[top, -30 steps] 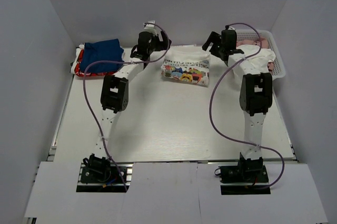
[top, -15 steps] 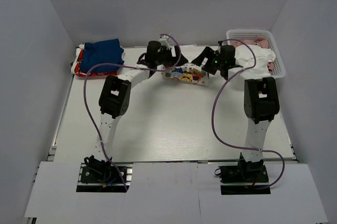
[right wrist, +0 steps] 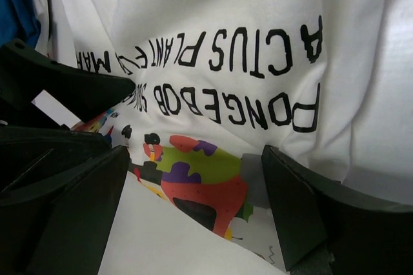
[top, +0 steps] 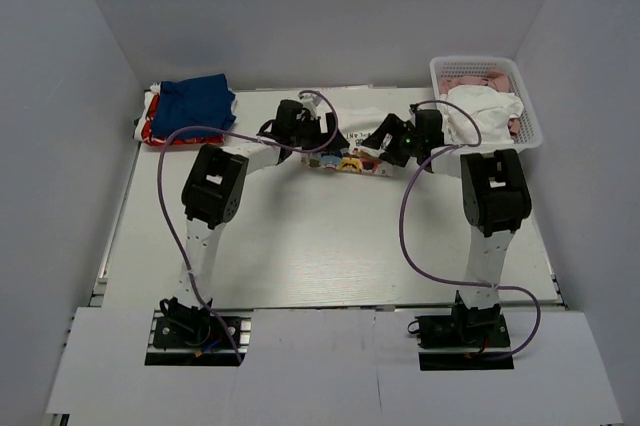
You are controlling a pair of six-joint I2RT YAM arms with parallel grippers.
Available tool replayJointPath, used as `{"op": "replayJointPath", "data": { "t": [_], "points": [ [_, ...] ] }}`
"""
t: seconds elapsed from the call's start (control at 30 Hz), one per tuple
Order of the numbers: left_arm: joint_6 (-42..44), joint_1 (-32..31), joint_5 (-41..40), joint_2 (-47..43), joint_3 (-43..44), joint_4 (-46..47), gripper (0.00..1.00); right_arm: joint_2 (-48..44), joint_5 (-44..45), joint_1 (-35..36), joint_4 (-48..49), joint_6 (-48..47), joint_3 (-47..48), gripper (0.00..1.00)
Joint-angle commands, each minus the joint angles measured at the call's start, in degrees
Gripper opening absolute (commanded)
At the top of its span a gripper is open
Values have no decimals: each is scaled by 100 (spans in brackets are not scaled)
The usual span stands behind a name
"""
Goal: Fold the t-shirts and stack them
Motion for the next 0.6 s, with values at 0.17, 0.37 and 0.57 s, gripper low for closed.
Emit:
{"op": "replayJointPath", "data": {
  "t": [0.17,0.37,0.57],
  "points": [
    [503,-389,-1176,-2208,-2622,-1312,99,-1995,979,371,-1441,-707,-2503,90],
    [556,-618,-1582,-2922,-2652,-1459,99,-3235,892,635,-1476,-874,-2755,90],
    [609,-890,-1390,-3580,-2255,-1680,99,-4103,743,784,-1433,-848,-2621,90]
  ]
}}
